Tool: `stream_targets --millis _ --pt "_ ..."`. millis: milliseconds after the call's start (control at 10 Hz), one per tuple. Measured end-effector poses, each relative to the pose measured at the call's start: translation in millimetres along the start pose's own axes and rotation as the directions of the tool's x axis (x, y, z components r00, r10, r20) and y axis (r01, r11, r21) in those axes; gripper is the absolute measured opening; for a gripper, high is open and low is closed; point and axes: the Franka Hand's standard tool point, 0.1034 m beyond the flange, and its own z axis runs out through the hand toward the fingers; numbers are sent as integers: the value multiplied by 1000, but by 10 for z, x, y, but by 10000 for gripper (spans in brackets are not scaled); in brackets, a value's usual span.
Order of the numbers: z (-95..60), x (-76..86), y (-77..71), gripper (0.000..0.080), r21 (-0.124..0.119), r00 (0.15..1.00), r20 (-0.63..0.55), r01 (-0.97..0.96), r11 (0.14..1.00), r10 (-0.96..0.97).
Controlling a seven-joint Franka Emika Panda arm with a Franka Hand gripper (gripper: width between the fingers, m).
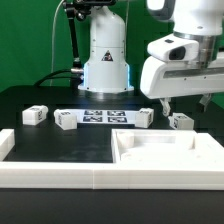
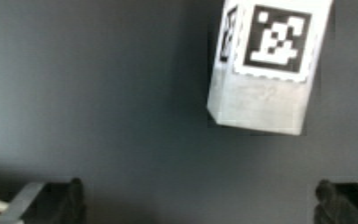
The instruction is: Assemble one leg
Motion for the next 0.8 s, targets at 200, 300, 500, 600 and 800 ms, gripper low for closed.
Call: stream_targets --millis 200,300,500,600,800 --pt "-7 -22 -52 649 -6 992 126 9 1000 -8" --pt "-15 -9 -72 649 -7 979 203 13 1000 -12" --pt "7 -47 -69 649 1 943 332 6 1000 -6" --pt "36 -47 -71 649 7 917 398 3 1000 -5" --pt "90 -76 -78 649 14 860 510 3 1000 -10"
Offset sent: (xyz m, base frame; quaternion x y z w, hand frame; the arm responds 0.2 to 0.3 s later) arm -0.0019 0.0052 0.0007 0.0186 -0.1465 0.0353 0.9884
